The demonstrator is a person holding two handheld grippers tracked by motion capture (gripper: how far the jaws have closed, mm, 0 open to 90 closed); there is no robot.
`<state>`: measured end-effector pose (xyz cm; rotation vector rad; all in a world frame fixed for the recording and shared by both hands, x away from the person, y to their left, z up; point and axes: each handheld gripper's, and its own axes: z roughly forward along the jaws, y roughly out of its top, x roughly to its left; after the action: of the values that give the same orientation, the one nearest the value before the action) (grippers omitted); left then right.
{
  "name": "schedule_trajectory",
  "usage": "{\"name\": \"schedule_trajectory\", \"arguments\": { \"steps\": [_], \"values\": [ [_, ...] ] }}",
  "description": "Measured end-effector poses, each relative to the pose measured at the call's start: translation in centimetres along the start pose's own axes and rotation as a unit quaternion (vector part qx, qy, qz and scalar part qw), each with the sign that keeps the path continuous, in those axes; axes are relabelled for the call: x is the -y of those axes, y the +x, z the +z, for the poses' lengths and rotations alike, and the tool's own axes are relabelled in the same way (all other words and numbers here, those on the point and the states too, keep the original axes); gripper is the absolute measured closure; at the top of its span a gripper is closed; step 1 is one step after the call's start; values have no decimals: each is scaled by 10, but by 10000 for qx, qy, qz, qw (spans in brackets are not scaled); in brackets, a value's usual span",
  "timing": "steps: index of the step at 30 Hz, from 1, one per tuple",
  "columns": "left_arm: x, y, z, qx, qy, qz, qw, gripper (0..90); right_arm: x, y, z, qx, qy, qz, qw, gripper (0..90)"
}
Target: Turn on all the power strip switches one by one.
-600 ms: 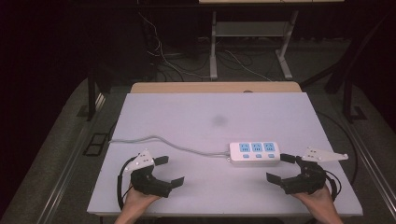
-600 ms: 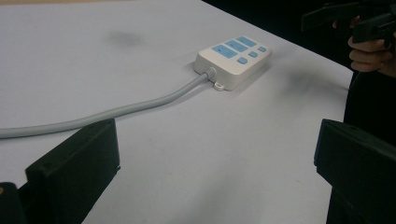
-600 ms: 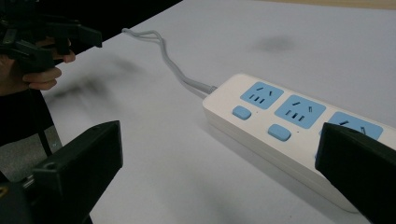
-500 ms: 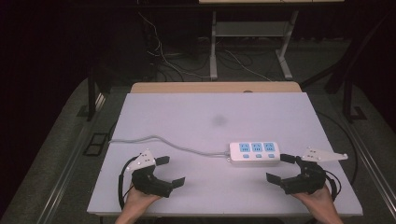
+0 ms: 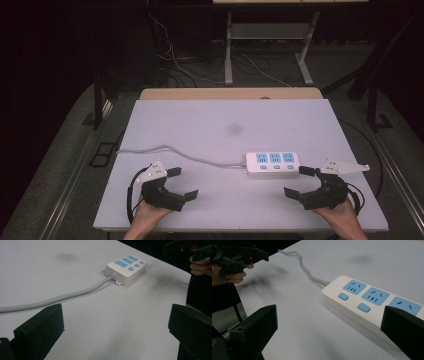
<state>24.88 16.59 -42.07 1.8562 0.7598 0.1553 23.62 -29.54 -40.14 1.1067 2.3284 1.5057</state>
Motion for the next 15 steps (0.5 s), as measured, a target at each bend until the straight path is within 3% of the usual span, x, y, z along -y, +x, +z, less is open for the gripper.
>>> {"name": "schedule_trajectory", "arguments": {
  "steps": [15],
  "values": [
    [1, 2, -2, -20, 44, -82, 10000, 0, -7, 2, 0, 38, 258, -180, 9995, 8]
  ]
}}
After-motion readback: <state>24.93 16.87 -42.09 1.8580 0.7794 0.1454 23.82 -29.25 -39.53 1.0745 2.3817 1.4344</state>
